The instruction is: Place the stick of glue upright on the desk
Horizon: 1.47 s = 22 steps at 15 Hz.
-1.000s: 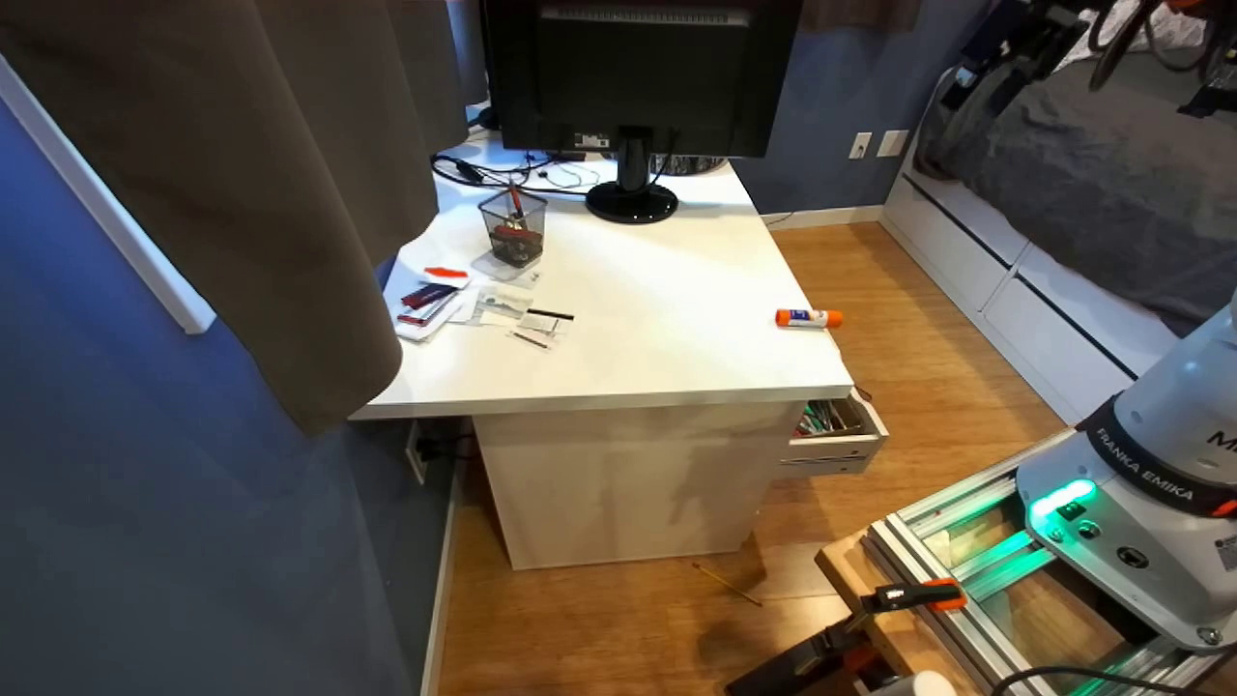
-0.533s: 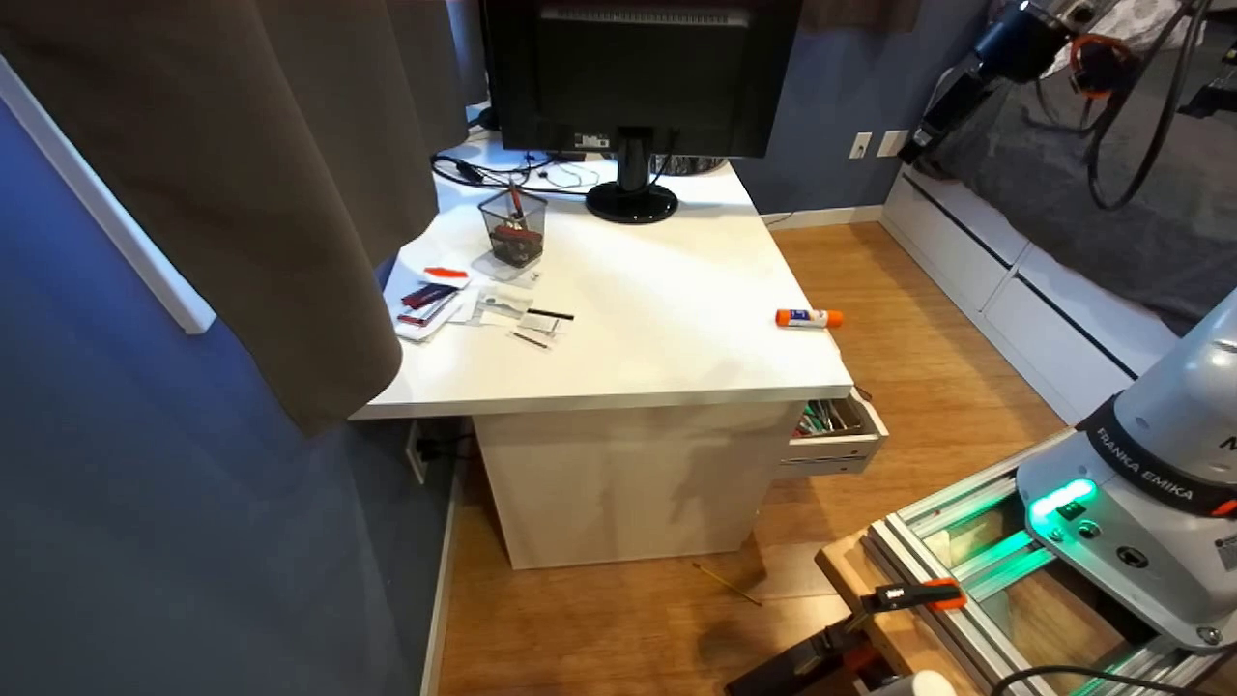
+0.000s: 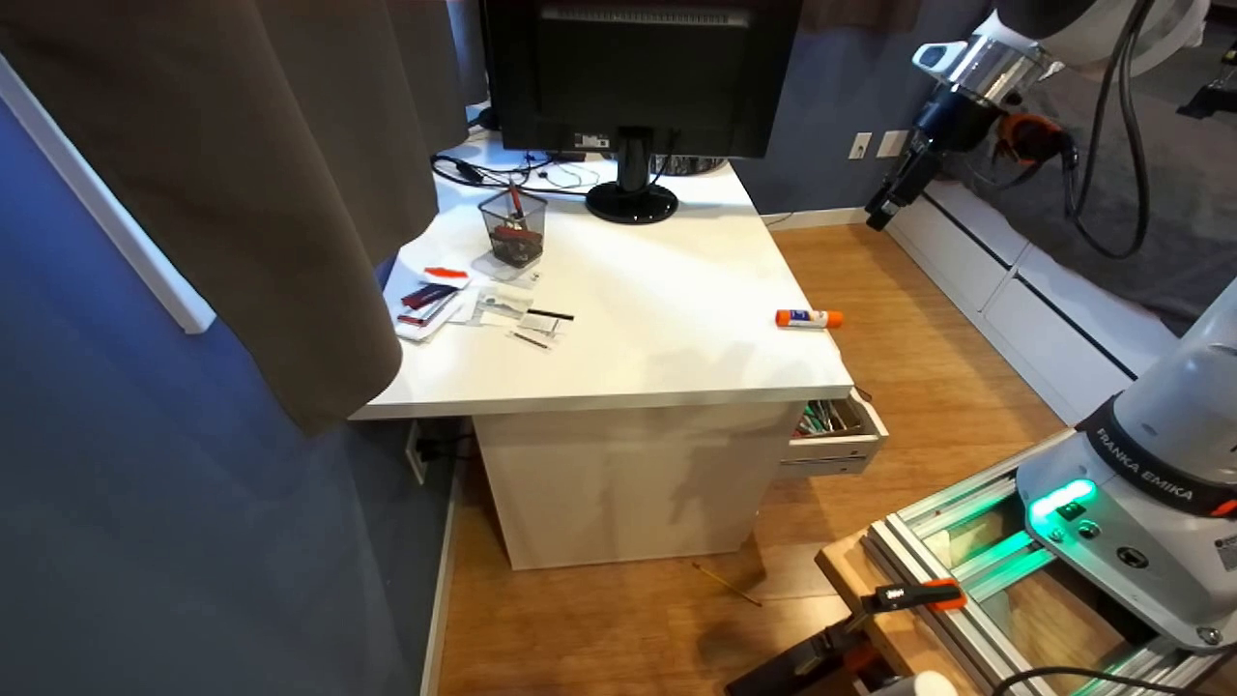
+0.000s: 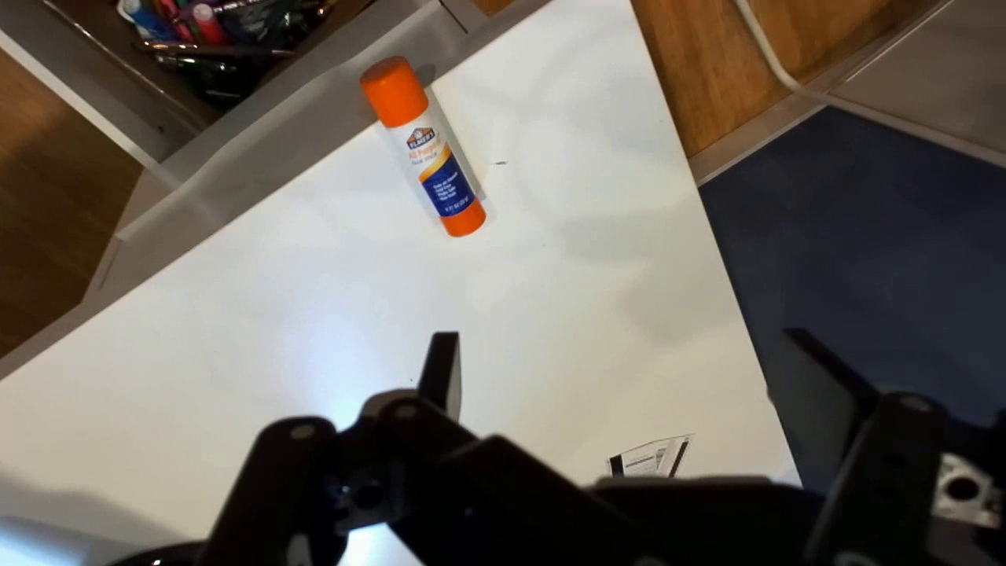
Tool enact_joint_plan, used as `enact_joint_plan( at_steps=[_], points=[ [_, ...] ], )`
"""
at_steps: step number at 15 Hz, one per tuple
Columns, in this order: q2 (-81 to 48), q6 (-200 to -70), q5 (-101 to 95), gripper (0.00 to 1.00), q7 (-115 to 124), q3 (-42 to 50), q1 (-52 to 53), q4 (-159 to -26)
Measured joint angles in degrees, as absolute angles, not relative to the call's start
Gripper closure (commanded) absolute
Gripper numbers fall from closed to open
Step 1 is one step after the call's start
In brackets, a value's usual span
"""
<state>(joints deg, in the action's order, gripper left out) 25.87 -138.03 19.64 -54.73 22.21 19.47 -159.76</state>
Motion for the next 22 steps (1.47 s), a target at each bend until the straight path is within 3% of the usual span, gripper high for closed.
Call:
enact_joint_plan(
  at_steps=[9, 18, 22],
  points=[
    [24.78, -138.14, 19.99, 0.00, -55.27, 21.67, 19.02, -159.26],
    [21.75, -138.16, 18.98, 0.00, -55.26, 12.11, 14.16, -158.80],
    [18.20, -139.87, 8.67, 0.00, -48.59, 5.67, 9.87, -158.79]
  ],
)
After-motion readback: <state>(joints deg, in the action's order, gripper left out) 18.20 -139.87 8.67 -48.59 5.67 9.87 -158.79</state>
